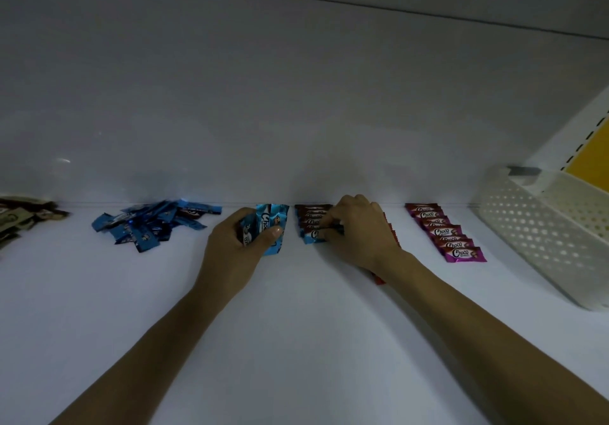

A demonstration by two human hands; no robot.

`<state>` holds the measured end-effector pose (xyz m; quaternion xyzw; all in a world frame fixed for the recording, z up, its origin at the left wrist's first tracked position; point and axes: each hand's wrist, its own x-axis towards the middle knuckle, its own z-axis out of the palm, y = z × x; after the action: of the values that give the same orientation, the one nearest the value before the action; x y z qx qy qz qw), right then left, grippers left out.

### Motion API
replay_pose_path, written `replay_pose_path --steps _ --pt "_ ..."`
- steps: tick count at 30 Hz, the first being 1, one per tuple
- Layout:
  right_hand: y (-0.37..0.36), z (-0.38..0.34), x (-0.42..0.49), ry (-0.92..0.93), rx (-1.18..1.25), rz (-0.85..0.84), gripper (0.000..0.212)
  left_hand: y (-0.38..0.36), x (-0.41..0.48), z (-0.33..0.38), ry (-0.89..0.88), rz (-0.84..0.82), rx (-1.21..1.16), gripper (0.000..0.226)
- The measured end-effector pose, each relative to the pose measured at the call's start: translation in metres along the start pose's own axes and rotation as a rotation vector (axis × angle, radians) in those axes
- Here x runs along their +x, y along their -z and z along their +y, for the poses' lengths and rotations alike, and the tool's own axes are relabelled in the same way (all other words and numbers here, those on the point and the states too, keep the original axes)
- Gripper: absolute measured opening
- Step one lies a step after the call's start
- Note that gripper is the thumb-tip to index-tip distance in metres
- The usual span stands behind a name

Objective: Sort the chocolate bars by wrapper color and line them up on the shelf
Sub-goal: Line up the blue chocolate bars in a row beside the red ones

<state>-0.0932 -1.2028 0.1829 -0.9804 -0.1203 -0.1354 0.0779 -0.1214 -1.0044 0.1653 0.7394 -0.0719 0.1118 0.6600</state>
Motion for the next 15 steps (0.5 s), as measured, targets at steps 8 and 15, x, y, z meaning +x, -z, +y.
replay_pose_path --steps 8,15 --pt "0.02 -0.052 -0.021 -0.176 1.126 -0.137 0.017 0.003 0.001 0.004 0.138 0.018 -0.216 0.012" --pt "0.016 -0.052 -0.022 -0.35 1.319 -0.082 0.012 0.005 0.001 0.002 0.121 -0.04 -0.196 0.008"
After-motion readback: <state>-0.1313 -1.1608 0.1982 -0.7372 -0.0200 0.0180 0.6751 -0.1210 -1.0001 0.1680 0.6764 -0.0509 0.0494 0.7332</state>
